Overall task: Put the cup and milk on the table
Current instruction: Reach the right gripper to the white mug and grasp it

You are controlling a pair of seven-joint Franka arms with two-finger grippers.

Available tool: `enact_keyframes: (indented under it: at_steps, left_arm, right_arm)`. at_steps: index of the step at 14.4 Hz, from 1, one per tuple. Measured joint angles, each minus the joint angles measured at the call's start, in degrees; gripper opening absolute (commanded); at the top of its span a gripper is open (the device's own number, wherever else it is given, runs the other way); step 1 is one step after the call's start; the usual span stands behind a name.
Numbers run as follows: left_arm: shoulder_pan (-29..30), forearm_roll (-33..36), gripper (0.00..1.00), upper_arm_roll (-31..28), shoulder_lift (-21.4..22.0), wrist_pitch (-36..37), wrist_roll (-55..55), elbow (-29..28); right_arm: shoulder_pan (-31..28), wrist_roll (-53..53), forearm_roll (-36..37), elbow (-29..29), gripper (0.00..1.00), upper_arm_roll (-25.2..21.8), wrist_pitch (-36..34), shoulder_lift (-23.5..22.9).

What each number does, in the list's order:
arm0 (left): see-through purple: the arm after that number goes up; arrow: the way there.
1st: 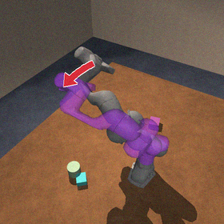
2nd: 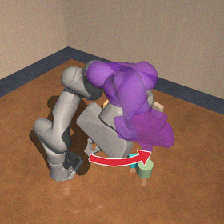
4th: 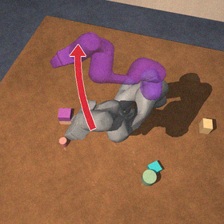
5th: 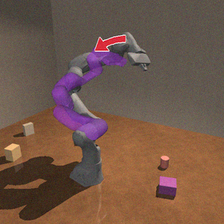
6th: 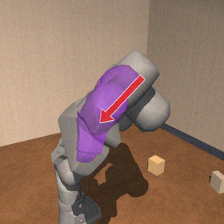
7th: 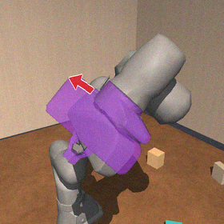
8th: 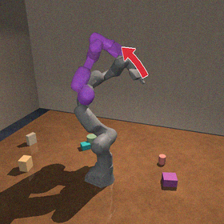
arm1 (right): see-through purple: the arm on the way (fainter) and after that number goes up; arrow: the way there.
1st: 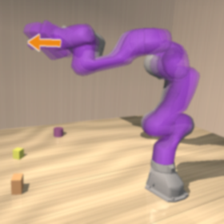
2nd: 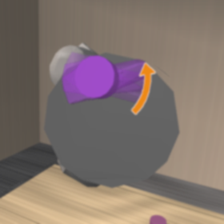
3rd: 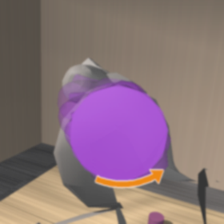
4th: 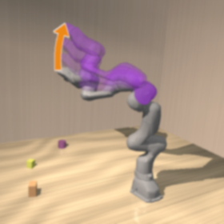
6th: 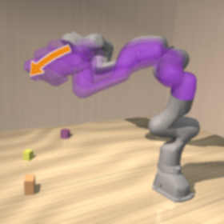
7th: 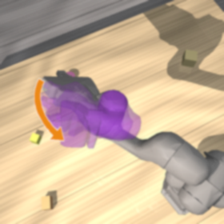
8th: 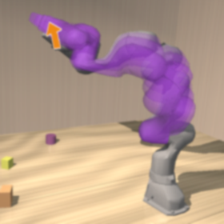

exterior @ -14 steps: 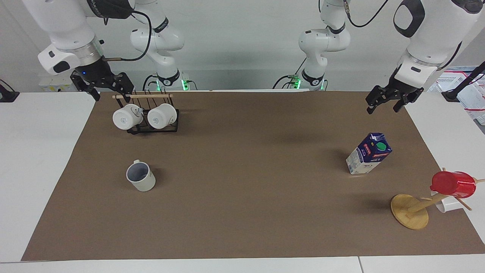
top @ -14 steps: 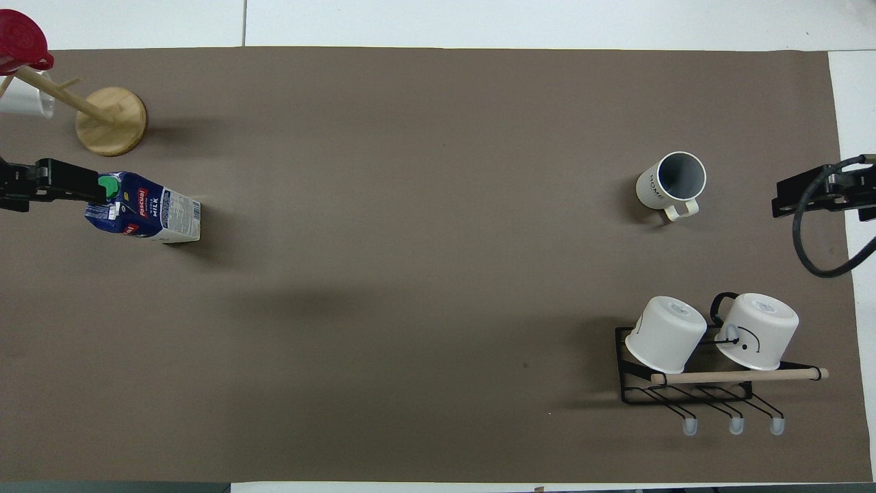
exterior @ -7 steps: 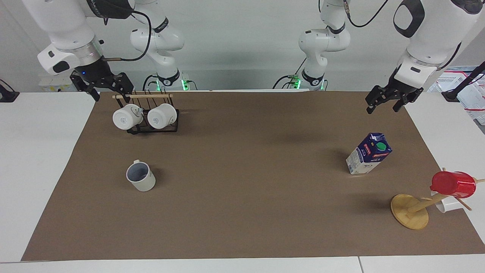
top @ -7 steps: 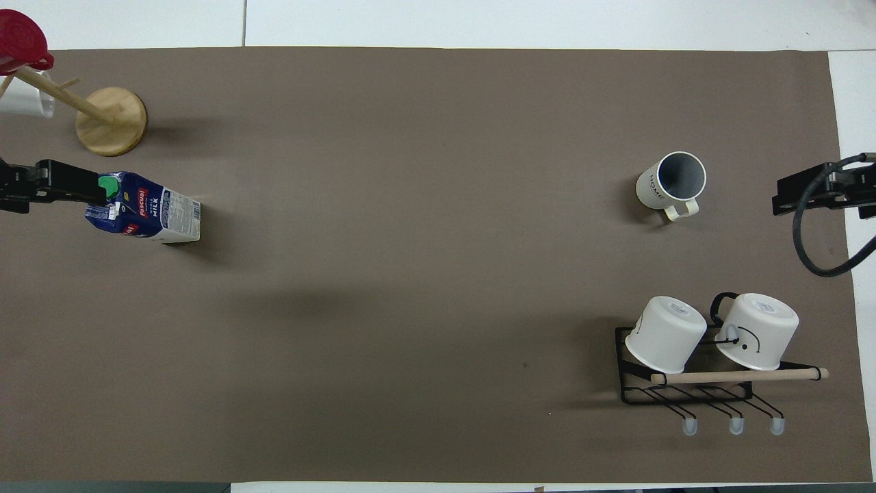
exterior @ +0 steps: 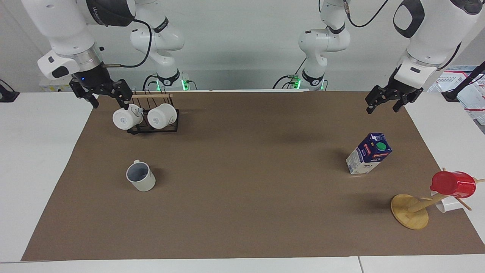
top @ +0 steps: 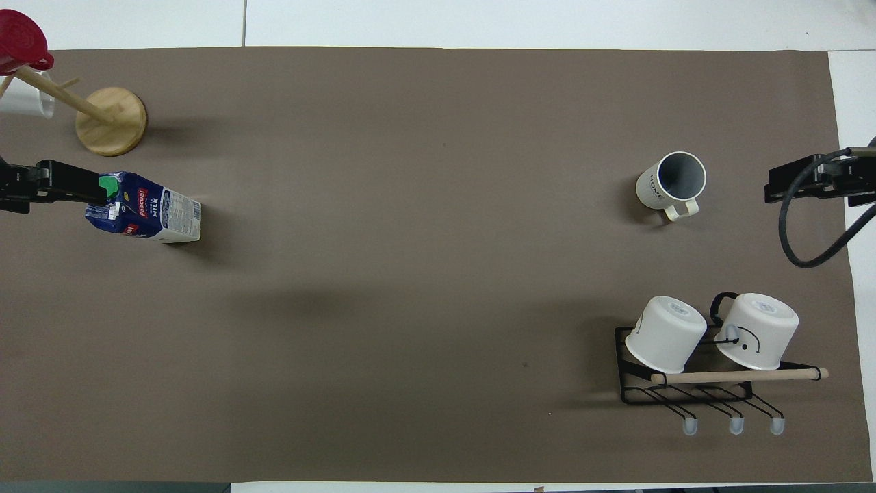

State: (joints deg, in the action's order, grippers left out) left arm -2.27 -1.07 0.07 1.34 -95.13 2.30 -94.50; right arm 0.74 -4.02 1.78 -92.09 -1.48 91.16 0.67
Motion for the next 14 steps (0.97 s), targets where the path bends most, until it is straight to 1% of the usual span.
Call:
enact_keyframes:
  at_steps: [1,3,6,8,10,12,14]
  left_arm:
    - [0.0,0.0,1.0,0.0,0.02,-0.62,0.0,-0.23]
    - [0.01,0.0,1.0,-0.01,0.3,-2.82,-0.21,-1.63]
    - [0.18,0.02,1.0,-0.09,1.12,-5.81,-1.08,-4.65]
    - [0.81,0.05,1.0,-0.34,1.12,-7.3,-1.26,-5.9]
    - [1.79,0.05,1.0,-0.42,0.86,-9.86,-1.47,-7.33]
    - [3.01,0.05,1.0,-0.5,0.18,-11.77,-1.96,-8.56]
    - [3.57,0.05,1.0,-0.56,-1.21,-14.22,-2.39,-9.65]
  right_arm:
    - [-0.1,0.17,0.01,-0.4,1.0,0.0,0.59,-0.48]
    - [-0.6,2.3,-0.01,-1.03,1.0,-0.01,4.95,-2.74]
    - [-2.7,7.09,-0.31,-1.41,1.0,-0.02,13.84,-8.25]
    - [-4.0,8.44,-1.52,-1.62,1.0,-0.05,20.3,-12.21]
    - [-4.57,8.66,-2.42,-1.92,1.0,-0.06,24.63,-15.66]
    - [-4.62,8.66,-4.07,-3.35,1.0,-0.04,27.65,-17.77]
    - [-4.63,8.66,-4.68,-6.19,1.0,-0.04,31.43,-18.98]
